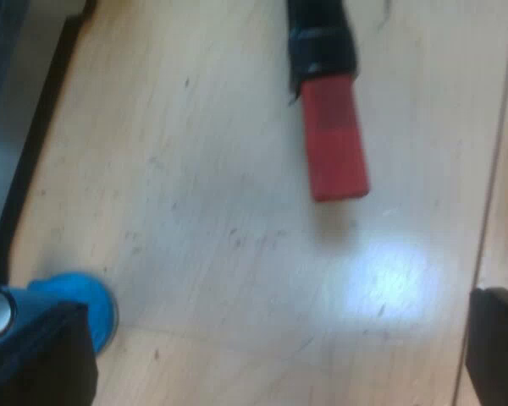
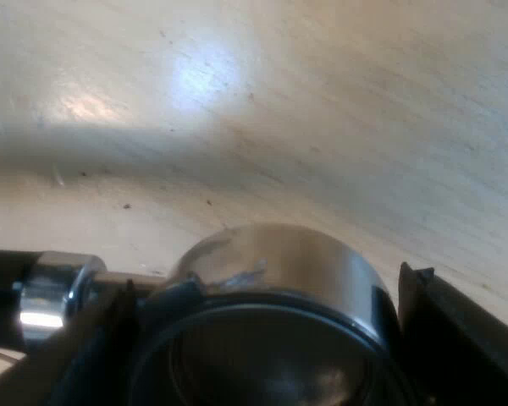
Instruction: Put the handle in the coffee machine
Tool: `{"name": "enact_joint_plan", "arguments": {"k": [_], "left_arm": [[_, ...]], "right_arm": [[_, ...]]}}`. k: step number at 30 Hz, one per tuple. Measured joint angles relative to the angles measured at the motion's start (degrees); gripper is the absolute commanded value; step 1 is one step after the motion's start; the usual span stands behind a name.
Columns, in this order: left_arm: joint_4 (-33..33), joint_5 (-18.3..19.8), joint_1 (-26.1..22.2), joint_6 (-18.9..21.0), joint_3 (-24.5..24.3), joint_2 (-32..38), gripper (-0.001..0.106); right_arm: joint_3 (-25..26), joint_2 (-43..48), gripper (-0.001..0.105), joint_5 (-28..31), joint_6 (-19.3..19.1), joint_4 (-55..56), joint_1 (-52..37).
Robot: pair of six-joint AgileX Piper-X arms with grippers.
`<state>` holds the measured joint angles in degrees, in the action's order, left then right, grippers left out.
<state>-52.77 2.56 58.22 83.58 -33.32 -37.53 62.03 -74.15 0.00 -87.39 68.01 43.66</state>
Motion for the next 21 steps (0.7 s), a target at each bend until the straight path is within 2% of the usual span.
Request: {"name": "enact_joint_plan", "arguments": {"k": [6,8,10,12,15,16,21], "left_arm": [[0.42,1.14,-0.96,-2.83,1.24,0.0,0.089],[1.71,2.9,-1.38,-6.68,1.9,0.0,0.089],[3.16,4.9,-1.54,-6.87,1.9,0.0,0.089],[6.06,9.16,-1.53,-6.59,1.9,0.0,0.089],[7.74,11.15,-1.53,-5.78,1.9,0.0,0.089],[8.75,13.42,-1.53,-5.78,1.9,0.0,0.089],[10.98,14.85,-1.53,-3.38,1.9,-1.77,0.089]], "right_arm": [[0.05,0.0,0.0,-0.65,0.52,0.0,0.0],[0.05,0.0,0.0,-0.65,1.34,0.0,0.0],[0.05,0.0,0.0,-0.65,2.2,0.0,0.0],[0.05,0.0,0.0,-0.65,2.54,0.0,0.0],[0.05,0.0,0.0,-0.65,3.67,0.0,0.0],[0.05,0.0,0.0,-0.65,3.79,0.0,0.0],[0.05,0.0,0.0,-2.1,3.83,0.0,0.0]]}}
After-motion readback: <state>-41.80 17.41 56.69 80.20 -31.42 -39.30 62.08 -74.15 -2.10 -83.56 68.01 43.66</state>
